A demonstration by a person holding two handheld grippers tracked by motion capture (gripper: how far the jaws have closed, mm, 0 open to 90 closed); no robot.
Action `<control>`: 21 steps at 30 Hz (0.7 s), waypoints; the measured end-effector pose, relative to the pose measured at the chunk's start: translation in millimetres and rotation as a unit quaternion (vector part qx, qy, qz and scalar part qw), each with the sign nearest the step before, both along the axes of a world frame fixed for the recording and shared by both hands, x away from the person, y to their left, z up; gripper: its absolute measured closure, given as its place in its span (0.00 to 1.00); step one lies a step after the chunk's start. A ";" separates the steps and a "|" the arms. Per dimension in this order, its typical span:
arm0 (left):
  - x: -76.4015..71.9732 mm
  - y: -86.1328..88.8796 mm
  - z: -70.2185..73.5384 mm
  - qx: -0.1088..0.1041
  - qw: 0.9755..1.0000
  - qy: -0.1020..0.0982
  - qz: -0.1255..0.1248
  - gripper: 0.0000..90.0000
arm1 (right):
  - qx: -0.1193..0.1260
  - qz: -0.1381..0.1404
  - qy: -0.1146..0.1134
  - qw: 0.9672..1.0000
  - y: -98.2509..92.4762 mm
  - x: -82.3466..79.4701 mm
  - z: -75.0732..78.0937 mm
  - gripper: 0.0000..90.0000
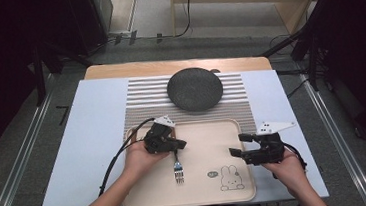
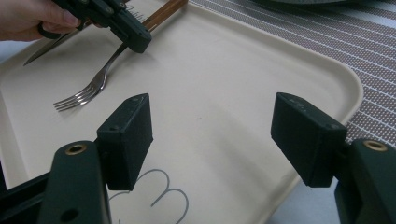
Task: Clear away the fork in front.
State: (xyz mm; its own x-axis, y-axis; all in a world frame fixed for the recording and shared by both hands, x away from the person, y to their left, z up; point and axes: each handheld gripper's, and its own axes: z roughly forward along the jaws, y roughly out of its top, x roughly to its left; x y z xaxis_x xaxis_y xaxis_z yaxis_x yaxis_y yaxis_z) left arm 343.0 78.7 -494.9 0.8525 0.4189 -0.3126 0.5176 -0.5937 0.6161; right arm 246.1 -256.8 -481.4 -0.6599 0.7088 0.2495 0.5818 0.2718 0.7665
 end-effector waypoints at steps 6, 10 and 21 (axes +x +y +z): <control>-0.4 1.9 -4.6 0.013 1.000 0.006 -0.001 0.99 | 0.000 0.000 0.000 1.000 -0.2 0.3 0.1 0.32; -0.2 5.9 -4.9 0.016 1.000 0.007 -0.001 0.99 | 0.001 0.001 -0.001 1.000 -0.1 0.2 0.3 0.32; -4.7 20.1 -5.5 0.021 0.999 0.024 0.000 0.99 | 0.003 -0.002 -0.005 1.000 -0.8 -0.2 1.4 0.32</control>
State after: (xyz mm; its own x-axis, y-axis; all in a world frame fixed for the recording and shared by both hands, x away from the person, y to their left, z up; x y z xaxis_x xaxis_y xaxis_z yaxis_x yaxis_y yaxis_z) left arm 338.3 98.8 -500.4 0.8374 0.4323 -0.3345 0.5454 -0.6189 0.5652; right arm 245.9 -257.6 -480.0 -0.6589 0.7101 0.2481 0.5761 0.2642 0.7735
